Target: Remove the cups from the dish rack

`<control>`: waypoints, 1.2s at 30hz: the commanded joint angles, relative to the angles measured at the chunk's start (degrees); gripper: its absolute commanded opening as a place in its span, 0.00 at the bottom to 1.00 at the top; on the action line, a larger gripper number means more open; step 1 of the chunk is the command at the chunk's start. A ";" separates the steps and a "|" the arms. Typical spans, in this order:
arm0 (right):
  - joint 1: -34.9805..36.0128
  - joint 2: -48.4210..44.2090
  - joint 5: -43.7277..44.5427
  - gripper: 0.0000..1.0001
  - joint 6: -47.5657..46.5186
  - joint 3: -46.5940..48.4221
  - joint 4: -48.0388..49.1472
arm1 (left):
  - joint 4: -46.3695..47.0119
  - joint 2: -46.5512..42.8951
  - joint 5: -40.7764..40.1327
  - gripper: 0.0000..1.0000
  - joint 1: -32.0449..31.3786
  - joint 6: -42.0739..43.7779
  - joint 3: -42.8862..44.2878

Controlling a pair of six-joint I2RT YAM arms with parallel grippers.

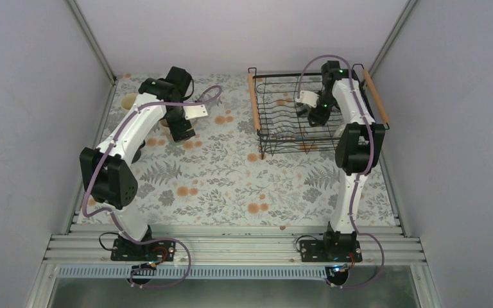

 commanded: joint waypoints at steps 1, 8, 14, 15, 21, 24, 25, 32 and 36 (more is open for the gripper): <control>3.02 -3.93 -4.52 0.73 0.26 -2.97 -2.24 | -1.00 -1.24 -0.05 1.00 -0.54 -1.57 0.78; 4.20 -6.12 -4.40 0.72 3.27 -4.58 -2.15 | -0.48 -1.91 -0.50 1.00 -0.67 -1.74 -0.06; 3.10 -3.10 -3.52 0.73 7.41 4.86 -0.38 | -0.14 -1.30 -0.16 1.00 -0.74 -2.19 -0.10; 3.05 -2.79 -4.55 0.73 6.64 6.16 -1.21 | -0.01 -1.31 -0.08 1.00 -0.70 -2.27 -0.04; 5.22 -4.51 -2.41 0.74 1.63 4.78 -0.76 | 1.27 -1.94 -0.29 1.00 -0.71 -2.33 -1.65; 6.84 -6.55 3.09 0.70 -3.05 0.36 3.06 | 2.68 -2.29 -0.94 1.00 -0.76 -2.23 -2.48; 7.45 -7.29 4.98 0.67 -5.11 -1.65 5.07 | 3.42 -2.34 -1.18 1.00 -0.71 -2.35 -2.70; 8.96 -11.48 16.50 0.59 -22.95 -15.29 22.80 | 8.29 -3.01 -1.40 1.00 -0.69 -3.25 -3.37; 8.92 -9.21 19.59 0.56 -28.45 -15.37 24.88 | 9.74 -3.54 -1.52 1.00 -0.66 -3.16 -5.10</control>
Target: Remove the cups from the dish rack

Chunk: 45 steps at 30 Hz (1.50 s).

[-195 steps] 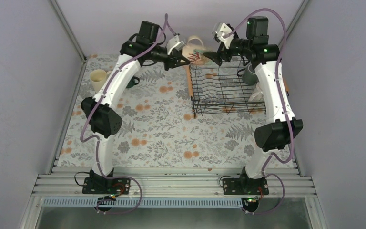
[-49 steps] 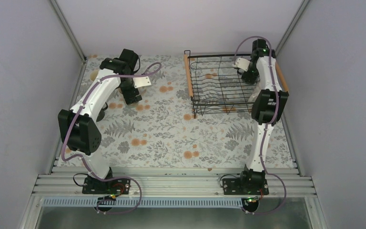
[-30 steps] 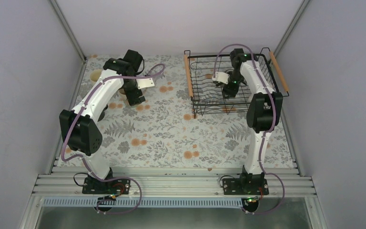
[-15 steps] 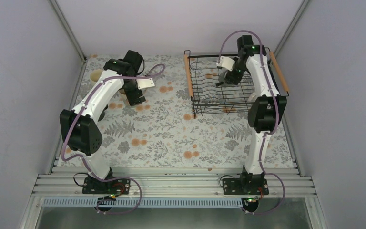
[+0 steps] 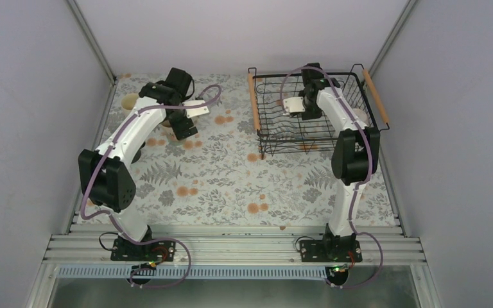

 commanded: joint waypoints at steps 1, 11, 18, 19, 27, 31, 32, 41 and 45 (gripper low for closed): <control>-0.29 0.33 6.62 0.55 -10.94 -0.65 8.87 | 3.03 -2.29 -0.75 1.00 -0.08 -0.81 -2.29; 2.22 1.25 0.99 0.53 -13.06 1.65 6.03 | 4.73 -3.07 -0.21 1.00 1.18 -0.51 -5.21; 4.04 1.38 2.00 0.51 -13.20 0.32 3.49 | 5.39 -3.28 0.84 1.00 1.76 -0.54 -5.69; 4.20 1.71 2.64 0.51 -13.20 0.20 3.57 | 5.63 -3.39 0.88 1.00 1.74 -0.54 -6.00; 4.28 5.90 4.86 0.50 -13.54 0.71 5.60 | 7.27 -4.36 1.16 1.00 2.39 -0.58 -8.73; 4.27 8.35 5.32 0.50 -14.04 2.34 6.37 | 7.52 -4.80 1.37 1.00 2.63 -0.80 -8.77; 4.32 8.99 5.21 0.50 -14.00 2.82 6.58 | 7.59 -4.92 1.41 1.00 2.64 -0.86 -8.58; 4.13 13.45 8.05 0.51 -15.32 4.46 11.78 | 7.34 -5.57 2.09 1.00 2.74 -1.20 -8.48; 3.99 15.65 9.99 0.50 -15.34 5.99 13.02 | 7.17 -5.71 2.82 1.00 2.75 -1.41 -8.66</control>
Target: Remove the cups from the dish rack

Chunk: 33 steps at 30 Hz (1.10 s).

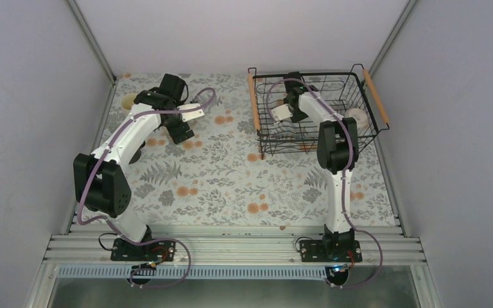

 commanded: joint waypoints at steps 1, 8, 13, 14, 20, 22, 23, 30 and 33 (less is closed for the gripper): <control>0.01 2.78 3.55 0.50 -1.43 2.49 3.20 | 0.01 -1.95 1.67 1.00 0.27 -1.15 -0.11; -0.51 4.79 6.86 0.24 -3.05 2.63 8.36 | 0.09 -2.29 2.09 1.00 0.25 -1.52 -0.45; -0.54 4.36 6.74 0.04 -2.76 2.52 9.45 | -0.15 -2.79 2.34 1.00 0.27 -1.62 -0.48; -0.54 4.17 6.74 0.04 -2.67 2.56 9.34 | -0.17 -2.93 2.28 1.00 0.27 -1.62 -0.48; -0.66 2.70 4.87 0.04 0.38 5.66 5.25 | -0.52 -3.13 2.85 1.00 0.17 -2.27 0.84; -0.60 1.85 3.59 0.04 1.79 7.40 3.92 | -0.48 -3.22 3.23 1.00 -0.02 -2.76 1.49; -0.67 1.17 2.69 0.04 2.62 8.37 3.02 | -0.40 -3.27 3.33 1.00 -0.31 -3.02 1.99; -1.99 -2.54 -11.24 0.04 11.49 22.98 -8.52 | 6.46 -4.94 9.89 1.00 -3.76 -6.35 8.12; -2.91 -5.85 -17.25 0.04 14.78 23.77 -10.97 | 13.84 -6.75 20.63 1.00 -4.28 -9.51 8.90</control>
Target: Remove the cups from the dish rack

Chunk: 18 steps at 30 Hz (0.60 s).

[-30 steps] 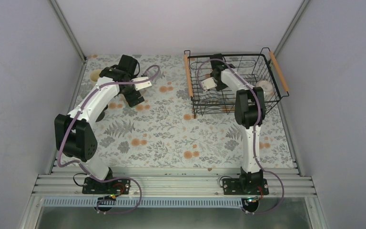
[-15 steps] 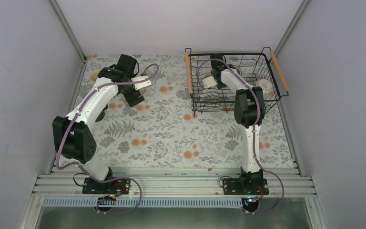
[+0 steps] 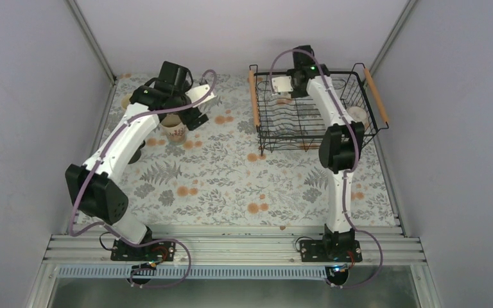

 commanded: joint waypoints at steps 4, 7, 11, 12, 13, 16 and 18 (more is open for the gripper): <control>-2.69 -12.14 -18.39 0.04 10.52 2.54 -6.40 | 26.02 -6.32 26.14 1.00 -1.88 -8.42 -0.53; -3.72 -15.14 -26.71 0.04 14.89 2.86 -7.57 | 36.66 -5.16 35.15 1.00 -2.23 -12.78 -2.56; -4.55 -21.40 -39.94 0.04 21.29 2.46 -8.39 | 37.85 4.05 42.65 1.00 -3.67 -15.50 4.01; -4.53 -23.16 -42.85 0.04 22.73 1.79 -8.18 | 37.06 6.44 44.17 1.00 -3.98 -15.88 5.82; -4.49 -24.80 -45.82 0.04 24.14 1.10 -7.84 | 37.05 8.32 45.38 1.00 -4.24 -16.47 7.17; -4.56 -29.00 -51.98 0.04 29.05 -1.33 -4.84 | 38.09 12.23 48.84 1.00 -4.89 -18.60 9.71; -4.56 -31.53 -55.58 0.04 32.03 -3.39 -2.24 | 37.45 14.65 51.51 1.00 -4.97 -20.20 12.22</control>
